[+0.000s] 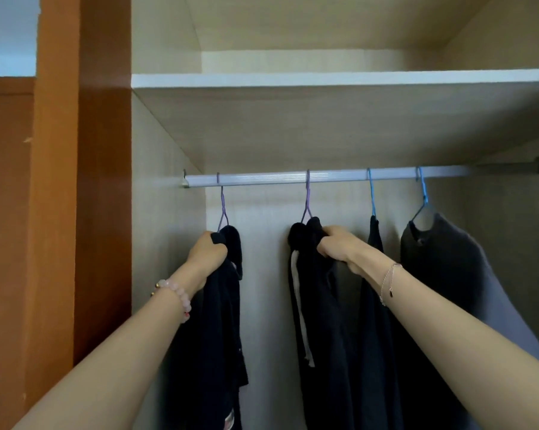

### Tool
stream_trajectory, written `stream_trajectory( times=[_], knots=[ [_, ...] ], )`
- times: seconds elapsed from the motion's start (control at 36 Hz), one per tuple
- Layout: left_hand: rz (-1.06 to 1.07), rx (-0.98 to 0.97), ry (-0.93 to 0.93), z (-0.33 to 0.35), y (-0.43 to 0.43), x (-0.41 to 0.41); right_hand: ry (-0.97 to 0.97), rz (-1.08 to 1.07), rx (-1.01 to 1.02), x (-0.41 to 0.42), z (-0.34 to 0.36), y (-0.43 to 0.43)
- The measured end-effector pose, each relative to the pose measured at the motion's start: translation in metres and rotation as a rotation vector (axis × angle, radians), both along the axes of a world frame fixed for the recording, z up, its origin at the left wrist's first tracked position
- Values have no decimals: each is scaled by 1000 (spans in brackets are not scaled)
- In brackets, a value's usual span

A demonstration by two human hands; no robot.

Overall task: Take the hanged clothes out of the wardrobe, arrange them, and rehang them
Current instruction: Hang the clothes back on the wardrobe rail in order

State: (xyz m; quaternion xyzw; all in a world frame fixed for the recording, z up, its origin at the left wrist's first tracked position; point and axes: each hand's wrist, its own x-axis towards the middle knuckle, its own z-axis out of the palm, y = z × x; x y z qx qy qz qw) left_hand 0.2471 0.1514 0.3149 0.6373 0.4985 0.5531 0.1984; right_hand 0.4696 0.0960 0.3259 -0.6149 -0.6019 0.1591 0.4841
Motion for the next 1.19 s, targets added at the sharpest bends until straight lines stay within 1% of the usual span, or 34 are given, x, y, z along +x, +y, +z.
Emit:
stream_trajectory(
  times=[0.14,0.42,0.5,0.56,0.58,0.64,0.69,0.72,0.78,0.83,0.89,0.94,1.0,1.08,1.19],
  knots=[
    [-25,3,-16,0,0,0,-87,74,-7,-16,2,0],
    [-112,4,-60,-5,-4,2,-133,104,3,-39,0,2],
    [-77,19,-40,-6,-2,2,-119,120,9,-40,0,2],
    [19,49,53,-6,-2,3,-94,119,10,-38,0,3],
    [92,60,143,-7,-3,3,-87,115,14,-36,-1,3],
    [277,115,388,-7,-9,6,-76,106,27,-31,-2,1],
    [435,279,588,-7,-16,14,-74,103,58,-24,-4,-3],
    [467,381,639,-7,-20,20,-94,85,87,-20,-5,-8],
    [430,510,666,-5,-27,35,-164,4,178,-10,-6,-17],
    [336,521,663,-2,-34,53,-255,-97,288,5,-6,-28],
    [214,479,632,-1,-40,71,-306,-190,391,24,-2,-40],
    [72,389,551,1,-46,86,-323,-301,467,49,5,-50],
    [-20,298,471,4,-48,99,-356,-436,492,76,13,-58],
    [-87,209,367,9,-47,116,-418,-571,417,121,18,-64],
    [-118,60,226,19,-46,142,-426,-550,162,171,11,-61]
  ],
)
